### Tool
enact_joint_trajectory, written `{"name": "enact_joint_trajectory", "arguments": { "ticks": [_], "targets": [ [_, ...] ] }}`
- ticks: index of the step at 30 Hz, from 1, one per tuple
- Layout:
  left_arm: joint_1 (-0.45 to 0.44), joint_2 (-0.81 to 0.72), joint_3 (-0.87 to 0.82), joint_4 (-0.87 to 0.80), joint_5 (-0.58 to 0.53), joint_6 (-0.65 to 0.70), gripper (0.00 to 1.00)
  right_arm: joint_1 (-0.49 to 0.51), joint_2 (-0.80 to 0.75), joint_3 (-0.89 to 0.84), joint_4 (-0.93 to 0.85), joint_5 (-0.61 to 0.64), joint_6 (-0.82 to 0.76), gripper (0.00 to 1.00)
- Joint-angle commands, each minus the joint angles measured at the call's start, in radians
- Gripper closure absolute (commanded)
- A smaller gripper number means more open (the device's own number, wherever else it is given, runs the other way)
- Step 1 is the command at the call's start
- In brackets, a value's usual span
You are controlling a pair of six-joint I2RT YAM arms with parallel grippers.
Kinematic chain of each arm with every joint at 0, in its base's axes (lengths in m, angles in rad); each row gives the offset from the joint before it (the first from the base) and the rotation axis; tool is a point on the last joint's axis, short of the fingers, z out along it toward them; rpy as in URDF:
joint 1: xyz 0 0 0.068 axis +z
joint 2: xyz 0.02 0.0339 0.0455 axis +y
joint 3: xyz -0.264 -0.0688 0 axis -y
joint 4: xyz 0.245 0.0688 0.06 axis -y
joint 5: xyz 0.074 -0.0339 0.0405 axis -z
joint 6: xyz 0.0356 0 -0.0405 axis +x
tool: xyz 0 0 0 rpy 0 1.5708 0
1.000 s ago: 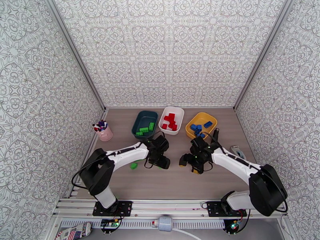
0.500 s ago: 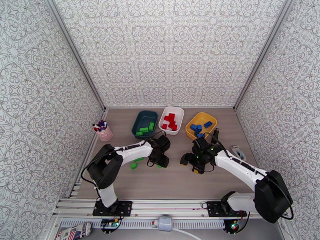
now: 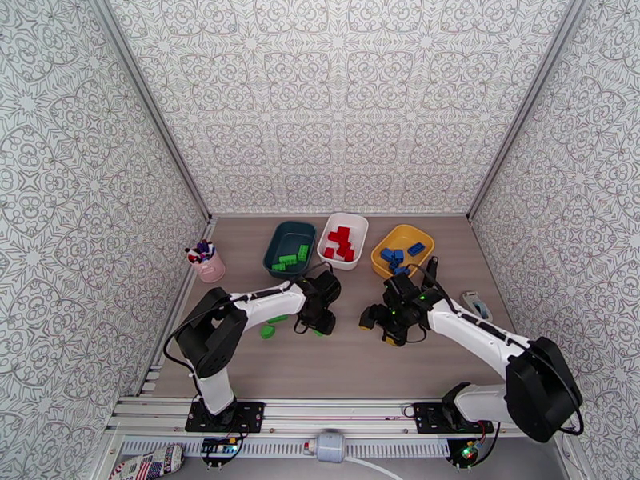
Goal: Sort the legos into containers by color
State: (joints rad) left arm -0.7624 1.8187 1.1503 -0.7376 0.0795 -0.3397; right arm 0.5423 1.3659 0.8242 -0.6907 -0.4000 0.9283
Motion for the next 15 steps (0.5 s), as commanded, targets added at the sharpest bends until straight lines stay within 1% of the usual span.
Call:
{"name": "enact_joint_trajectory", "arguments": {
  "ticks": [1, 6, 9, 12, 15],
  "targets": [
    [-0.002, -0.004, -0.009, -0.029, -0.019, -0.008, 0.58, 0.01, 0.029, 0.021, 0.027, 0.002, 0.014, 0.21],
    [0.004, -0.01, -0.013, -0.036, -0.017, -0.009, 0.64, 0.016, 0.082, 0.066, 0.035, -0.005, 0.005, 0.21],
    [0.02, -0.032, -0.014, -0.037, -0.007, -0.021, 0.65, 0.022, 0.12, 0.113, 0.03, -0.008, -0.006, 0.21],
    [0.058, -0.069, -0.013, -0.033, 0.014, -0.038, 0.66, 0.031, 0.172, 0.173, 0.025, -0.024, -0.019, 0.21],
    [0.111, -0.11, -0.004, -0.02, 0.058, -0.057, 0.66, 0.04, 0.234, 0.256, 0.016, -0.042, -0.037, 0.22]
  ]
}}
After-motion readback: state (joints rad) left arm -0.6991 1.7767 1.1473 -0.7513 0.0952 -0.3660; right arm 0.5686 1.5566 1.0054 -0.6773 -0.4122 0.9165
